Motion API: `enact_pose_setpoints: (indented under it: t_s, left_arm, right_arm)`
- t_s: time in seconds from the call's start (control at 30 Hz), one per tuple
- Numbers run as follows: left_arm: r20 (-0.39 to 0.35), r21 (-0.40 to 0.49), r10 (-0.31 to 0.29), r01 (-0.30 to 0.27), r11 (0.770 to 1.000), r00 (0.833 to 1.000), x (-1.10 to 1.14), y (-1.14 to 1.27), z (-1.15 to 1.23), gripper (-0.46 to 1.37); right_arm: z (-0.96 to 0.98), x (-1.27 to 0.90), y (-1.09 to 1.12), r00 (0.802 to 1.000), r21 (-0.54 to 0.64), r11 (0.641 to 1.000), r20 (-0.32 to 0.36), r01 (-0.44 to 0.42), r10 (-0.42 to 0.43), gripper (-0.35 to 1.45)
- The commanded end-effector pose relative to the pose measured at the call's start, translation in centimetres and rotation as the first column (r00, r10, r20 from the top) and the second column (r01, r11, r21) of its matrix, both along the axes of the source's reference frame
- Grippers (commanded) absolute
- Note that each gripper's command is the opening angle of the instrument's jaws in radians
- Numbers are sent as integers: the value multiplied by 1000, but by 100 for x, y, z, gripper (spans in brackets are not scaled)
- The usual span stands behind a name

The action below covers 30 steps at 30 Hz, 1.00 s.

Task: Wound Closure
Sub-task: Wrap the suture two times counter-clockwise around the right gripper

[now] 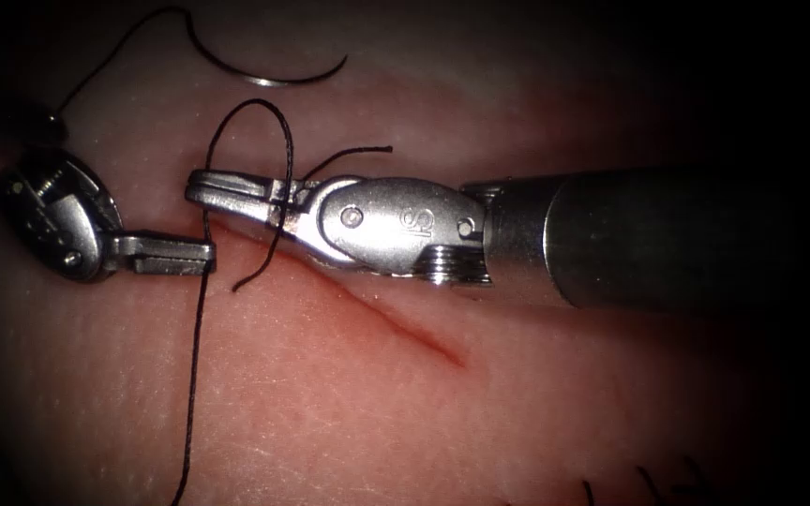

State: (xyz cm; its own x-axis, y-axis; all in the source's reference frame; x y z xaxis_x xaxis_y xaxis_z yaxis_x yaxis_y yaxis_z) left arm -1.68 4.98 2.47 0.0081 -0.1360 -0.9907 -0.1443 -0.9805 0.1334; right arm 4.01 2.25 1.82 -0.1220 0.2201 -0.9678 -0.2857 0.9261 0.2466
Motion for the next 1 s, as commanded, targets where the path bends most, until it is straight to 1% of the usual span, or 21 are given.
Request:
enact_pose_setpoints:
  t_s: [0.03, 0.1, 0.13, 0.17, 0.2, 0.23, 0.27, 0.33, 0.43, 0.47, 0.53, 0.77, 0.87, 1.0]
  left_arm:
    - [0, -2, 14, -14, 1000, 1000, -2, -1, 0, -35]
    - [2, -3, 15, -15, 1000, 1000, -4, -2, 0, -35]
    - [4, -3, 17, -17, 1000, 1000, -4, -2, -1, -35]
    - [4, -3, 18, -18, 1000, 1000, -4, -2, -1, -35]
    - [5, -2, 18, -18, 1000, 1000, -4, -3, -3, -35]
    - [5, -1, 18, -18, 1000, 1000, -4, -3, -4, -35]
    - [6, 6, 18, -18, 1000, 1000, -4, -3, -5, -35]
    - [6, 7, 18, -18, 1000, 1000, -4, -3, -7, -35]
    - [8, 9, 19, -19, 1000, 1000, -5, -5, -11, -35]
    - [7, 4, 19, -19, 1000, 1000, -5, -5, -12, -35]
    - [9, 5, 21, -21, 1000, 1000, -6, -6, -15, -35]
    - [7, -12, 24, -24, 1000, 1000, -6, -6, -39, -35]
    - [4, -23, 25, -25, 999, 1000, -5, -2, -53, -35]
    - [1, -36, 30, -30, 999, 1000, -2, 5, -61, -35]
  right_arm:
    - [1, 1, 0, 1000, 1, 1000, 2, -4, 4, -35]
    - [1, 3, 1, 1000, 0, 1000, 2, -5, 5, -33]
    - [2, 4, 2, 1000, 0, 1000, 3, -6, 6, -21]
    - [2, 6, 3, 1000, 5, 1000, 16, -20, 20, 14]
    - [4, 8, 6, 997, 11, 998, 57, -62, 61, 76]
    - [5, 9, 7, 991, 8, 995, 93, -95, 94, 104]
    - [6, 10, 9, 986, 13, 992, 120, -122, 120, 120]
    - [9, 10, 12, 978, 12, 989, 148, -150, 146, 131]
    - [12, 9, 12, 968, 4, 983, 176, -181, 178, 134]
    - [13, 8, 12, 962, 0, 980, 194, -197, 194, 133]
    - [13, 8, 11, 959, -4, 979, 203, -201, 198, 133]
    - [19, 7, 7, 955, -12, 987, 251, -159, 157, 125]
    - [25, 8, 4, 953, -13, 990, 267, -142, 140, 125]
    - [31, 9, -1, 952, -17, 994, 286, -106, 106, 124]
